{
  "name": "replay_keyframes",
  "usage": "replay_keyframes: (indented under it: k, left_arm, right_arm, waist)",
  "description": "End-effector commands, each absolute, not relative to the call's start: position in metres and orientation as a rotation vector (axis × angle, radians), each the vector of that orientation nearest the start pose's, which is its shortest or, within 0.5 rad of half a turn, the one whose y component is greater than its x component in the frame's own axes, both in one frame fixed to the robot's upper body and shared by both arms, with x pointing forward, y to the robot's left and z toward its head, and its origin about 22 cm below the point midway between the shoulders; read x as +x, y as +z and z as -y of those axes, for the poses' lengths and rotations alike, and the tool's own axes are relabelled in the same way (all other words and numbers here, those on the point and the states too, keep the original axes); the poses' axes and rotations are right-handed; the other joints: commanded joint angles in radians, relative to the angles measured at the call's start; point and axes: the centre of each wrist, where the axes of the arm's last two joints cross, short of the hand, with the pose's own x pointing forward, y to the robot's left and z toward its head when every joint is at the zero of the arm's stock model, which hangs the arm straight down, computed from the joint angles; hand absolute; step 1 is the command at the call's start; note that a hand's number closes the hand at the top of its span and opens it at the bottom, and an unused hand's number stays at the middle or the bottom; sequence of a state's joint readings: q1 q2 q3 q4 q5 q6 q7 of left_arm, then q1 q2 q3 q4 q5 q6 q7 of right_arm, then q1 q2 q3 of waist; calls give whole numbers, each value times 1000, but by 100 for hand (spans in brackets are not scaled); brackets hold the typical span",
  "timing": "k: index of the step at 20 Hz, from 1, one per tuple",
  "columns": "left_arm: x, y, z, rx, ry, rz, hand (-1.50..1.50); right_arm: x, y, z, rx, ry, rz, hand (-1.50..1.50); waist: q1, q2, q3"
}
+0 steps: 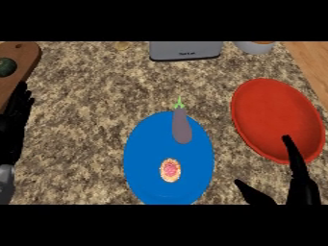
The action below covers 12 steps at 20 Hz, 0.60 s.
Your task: Pick the cupcake from the plate and place it in the bowl
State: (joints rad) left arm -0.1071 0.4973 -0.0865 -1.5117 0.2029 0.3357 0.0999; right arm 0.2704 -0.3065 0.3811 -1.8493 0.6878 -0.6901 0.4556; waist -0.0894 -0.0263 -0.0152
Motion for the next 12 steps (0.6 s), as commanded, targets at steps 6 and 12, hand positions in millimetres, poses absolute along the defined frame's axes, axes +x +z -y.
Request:
replay_keyframes:
  k: [6, 12]
  left_arm:
    - [263, 49, -304, 353, -41, 1551, 0]
    - [268, 56, -304, 334, -74, 1569, 0]
  right_arm:
    - [122, 67, 171, -1084, 149, 1311, -150]
    - [120, 96, 138, -1073, 364, 1074, -150]
  waist:
    - [49, 20, 3]
    - [92, 31, 6]
